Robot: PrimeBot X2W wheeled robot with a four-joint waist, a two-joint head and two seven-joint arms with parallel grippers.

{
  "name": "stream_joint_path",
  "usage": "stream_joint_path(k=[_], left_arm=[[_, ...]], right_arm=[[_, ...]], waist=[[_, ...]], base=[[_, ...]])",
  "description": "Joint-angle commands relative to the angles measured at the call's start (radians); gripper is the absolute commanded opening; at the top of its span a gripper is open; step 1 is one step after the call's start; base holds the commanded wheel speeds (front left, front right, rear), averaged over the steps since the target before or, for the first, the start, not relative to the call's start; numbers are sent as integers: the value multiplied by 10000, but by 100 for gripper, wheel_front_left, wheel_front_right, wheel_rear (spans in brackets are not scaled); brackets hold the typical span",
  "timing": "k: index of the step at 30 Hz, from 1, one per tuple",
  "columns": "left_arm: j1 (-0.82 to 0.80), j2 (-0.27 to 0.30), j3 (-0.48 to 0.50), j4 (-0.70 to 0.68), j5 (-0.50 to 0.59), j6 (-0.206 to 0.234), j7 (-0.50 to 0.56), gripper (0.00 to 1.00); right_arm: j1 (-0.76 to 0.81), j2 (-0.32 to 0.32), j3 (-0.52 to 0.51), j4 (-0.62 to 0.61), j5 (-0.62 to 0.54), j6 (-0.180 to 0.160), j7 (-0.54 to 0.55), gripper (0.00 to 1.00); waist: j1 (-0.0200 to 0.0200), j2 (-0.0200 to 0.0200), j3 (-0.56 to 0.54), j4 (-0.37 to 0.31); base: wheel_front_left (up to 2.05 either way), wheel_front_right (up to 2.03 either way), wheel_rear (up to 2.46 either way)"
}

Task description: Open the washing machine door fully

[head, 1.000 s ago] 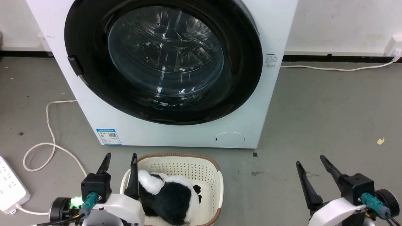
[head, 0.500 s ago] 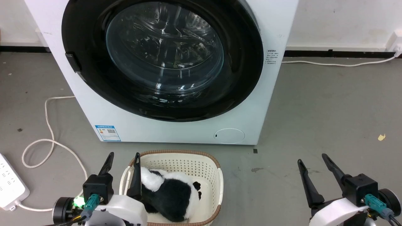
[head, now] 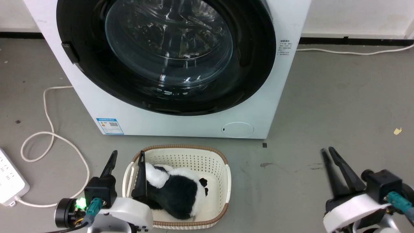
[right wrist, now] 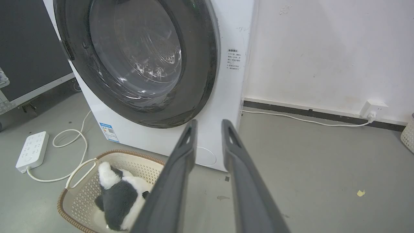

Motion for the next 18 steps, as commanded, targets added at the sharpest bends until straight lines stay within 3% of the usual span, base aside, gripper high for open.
stream_joint_path(k=[1,18], left_arm=[[-181,4,-56,-53,-61,52,-105,100],[-473,6,-316,-142,-297,216,-460,100]], right_arm=[[-216,-129,-25,-19,174,-5,-86,0],[-2005,-605,-544,232,2923,-8,455,0]], waist=[[0,0,63,19],[-1,0,707,391]], base=[[0,0,0],[0,0,0]])
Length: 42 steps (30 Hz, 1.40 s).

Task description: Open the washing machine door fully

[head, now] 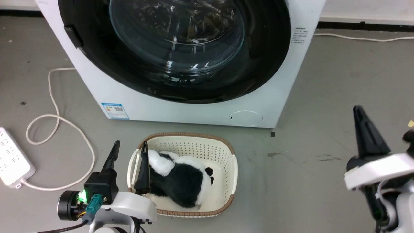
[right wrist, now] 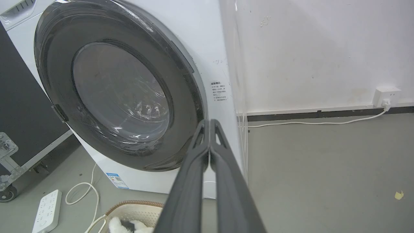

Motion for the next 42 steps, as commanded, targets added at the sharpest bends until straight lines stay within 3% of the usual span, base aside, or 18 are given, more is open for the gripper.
stream_joint_path(k=[1,14,24,42], left_arm=[[-156,10,-78,-64,-51,71,-105,100],[-499,10,-356,-200,-269,269,-356,100],[-805,11,-702,-256,-477,472,-565,100],[-1106,12,-1149,-260,-764,677,-942,100]], right_arm=[[-371,-108,-105,50,306,-6,119,0],[-2560,61,-1028,1081,2002,-7,1431,0],[-5164,125,-2283,3431,3306,-9,3524,0],[-9521,-645,-4198,7462,3975,-11,6063,0]], waist=[[-1,0,108,86],[-1,0,909,590],[-1,0,1540,1067],[-1,0,2443,1770]], base=[[0,0,0],[0,0,0],[0,0,0],[0,0,0]])
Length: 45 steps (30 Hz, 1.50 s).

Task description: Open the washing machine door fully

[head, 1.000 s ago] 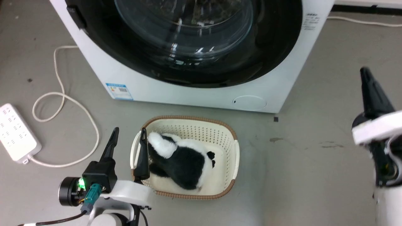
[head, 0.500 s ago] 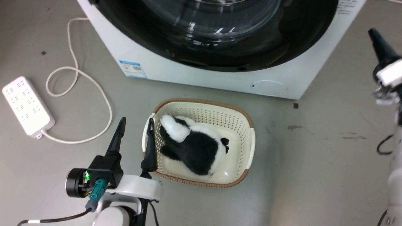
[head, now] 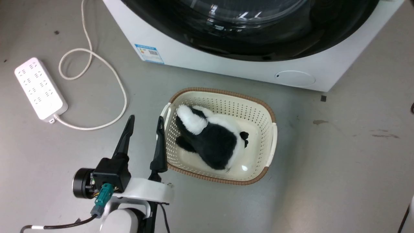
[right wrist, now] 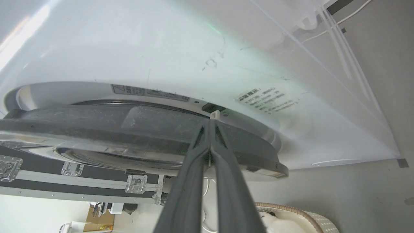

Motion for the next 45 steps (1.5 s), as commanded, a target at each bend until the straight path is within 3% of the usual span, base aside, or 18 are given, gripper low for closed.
stream_joint_path(k=[1,16,25,34,45], left_arm=[[-176,10,-67,-35,-61,76,-103,100],[-486,11,-364,-72,-352,300,-417,100],[-457,12,-470,59,-292,233,-604,100],[-75,12,-575,317,-134,14,-680,100],[393,12,-546,525,-88,-168,-680,100]], right_arm=[[-458,-111,-139,295,181,-2,154,0],[-3137,-1013,-1046,3396,398,-4,1803,0],[-2825,-1258,-1341,4138,829,-5,2785,0],[-734,-349,-1351,3387,1382,-6,3735,0],[1808,1229,-1179,1298,2072,-6,5158,0]], waist=[[0,0,87,79],[0,0,652,705],[0,0,182,919],[0,0,-978,695],[0,0,-2080,341]], base=[[0,0,0],[0,0,0],[0,0,0],[0,0,0],[0,0,0]])
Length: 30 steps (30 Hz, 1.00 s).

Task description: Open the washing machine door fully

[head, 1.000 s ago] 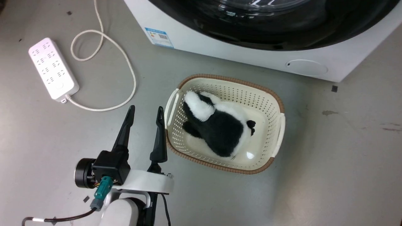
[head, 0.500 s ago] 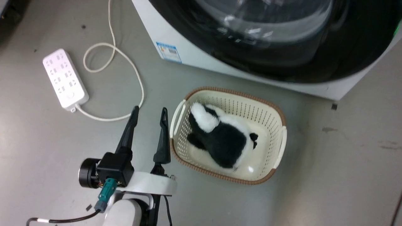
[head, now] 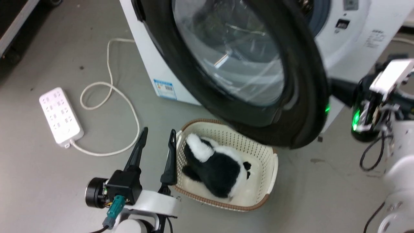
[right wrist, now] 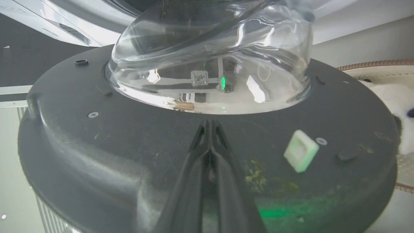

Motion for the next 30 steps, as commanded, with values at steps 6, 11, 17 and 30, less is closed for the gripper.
stream_joint_path(k=[6,11,17,30], left_arm=[[349,12,-21,123,44,-122,-55,100],[455,12,-95,232,54,-218,-55,100],[604,12,-153,290,27,-264,-55,100],[815,12,-25,412,-29,-214,-55,100]], right_arm=[[1190,210,627,-623,861,10,830,0],[1769,216,2186,-586,2676,10,871,0],[2701,218,4478,-1139,4661,10,330,0],[4089,76,6655,-2675,5845,10,-2244,19]], waist=[[2,0,-473,-114],[2,0,-617,-63],[2,0,-686,6],[2,0,-990,-182]], base=[[0,0,0],[0,0,0],[0,0,0],[0,0,0]])
